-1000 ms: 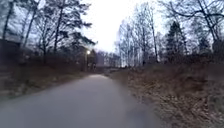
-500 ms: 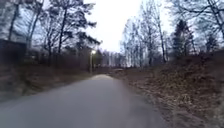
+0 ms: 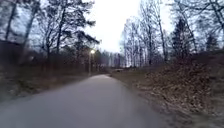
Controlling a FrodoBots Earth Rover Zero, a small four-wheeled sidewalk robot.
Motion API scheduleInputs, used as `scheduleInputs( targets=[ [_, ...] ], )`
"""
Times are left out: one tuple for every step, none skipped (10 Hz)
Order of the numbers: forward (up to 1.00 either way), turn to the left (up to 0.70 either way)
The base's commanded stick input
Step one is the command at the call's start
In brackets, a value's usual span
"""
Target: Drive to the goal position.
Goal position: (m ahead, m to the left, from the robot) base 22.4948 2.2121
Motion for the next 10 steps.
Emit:
scheduleInputs(
  targets=[
    [1.00,0.00],
    [1.00,0.00],
    [1.00,0.00],
    [1.00,0.00],
    [1.00,0.06],
    [1.00,0.15],
    [1.00,0.24],
    [1.00,0.33],
    [1.00,0.38],
    [1.00,0.40]
  ],
)
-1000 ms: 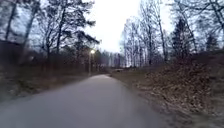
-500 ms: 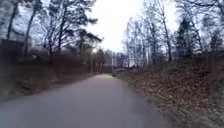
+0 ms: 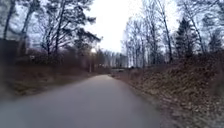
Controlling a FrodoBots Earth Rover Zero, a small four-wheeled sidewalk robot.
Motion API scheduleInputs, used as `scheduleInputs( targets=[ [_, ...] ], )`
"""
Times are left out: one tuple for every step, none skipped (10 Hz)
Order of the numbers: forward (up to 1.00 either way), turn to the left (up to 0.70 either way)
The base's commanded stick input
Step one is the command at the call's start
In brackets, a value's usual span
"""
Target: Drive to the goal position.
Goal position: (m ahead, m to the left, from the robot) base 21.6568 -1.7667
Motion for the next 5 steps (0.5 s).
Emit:
scheduleInputs(
  targets=[
    [1.00,0.40],
    [1.00,0.40],
    [1.00,0.10],
    [1.00,0.00],
    [1.00,0.00]
  ],
)
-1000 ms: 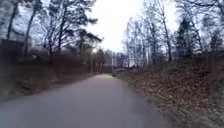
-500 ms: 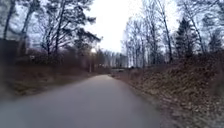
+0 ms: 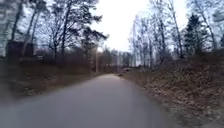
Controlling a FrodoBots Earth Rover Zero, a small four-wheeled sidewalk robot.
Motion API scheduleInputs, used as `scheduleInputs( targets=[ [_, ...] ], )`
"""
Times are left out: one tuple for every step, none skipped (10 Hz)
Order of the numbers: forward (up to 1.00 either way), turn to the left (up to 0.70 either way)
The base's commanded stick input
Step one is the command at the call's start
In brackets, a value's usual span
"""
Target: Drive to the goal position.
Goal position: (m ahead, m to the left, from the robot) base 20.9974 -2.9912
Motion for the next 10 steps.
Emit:
scheduleInputs(
  targets=[
    [1.00,0.00],
    [1.00,0.00],
    [1.00,0.19],
    [1.00,0.40],
    [1.00,0.14],
    [1.00,0.00],
    [1.00,0.00],
    [1.00,0.00],
    [1.00,0.00],
    [1.00,0.00]
  ],
)
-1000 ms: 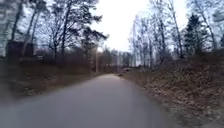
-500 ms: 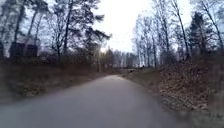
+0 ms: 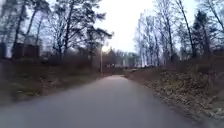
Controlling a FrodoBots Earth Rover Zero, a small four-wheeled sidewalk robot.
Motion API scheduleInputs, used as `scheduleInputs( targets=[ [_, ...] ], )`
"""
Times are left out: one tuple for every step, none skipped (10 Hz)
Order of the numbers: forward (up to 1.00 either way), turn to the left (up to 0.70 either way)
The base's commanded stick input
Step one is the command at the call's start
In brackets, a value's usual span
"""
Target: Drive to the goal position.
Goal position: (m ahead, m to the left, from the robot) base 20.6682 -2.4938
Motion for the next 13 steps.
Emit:
scheduleInputs(
  targets=[
    [1.00,0.00],
    [1.00,0.00],
    [1.00,0.00],
    [1.00,0.00],
    [1.00,0.00],
    [1.00,-0.04],
    [1.00,-0.20],
    [1.00,-0.37],
    [1.00,-0.23],
    [1.00,-0.02],
    [1.00,0.00],
    [1.00,0.00],
    [1.00,0.00]
  ],
)
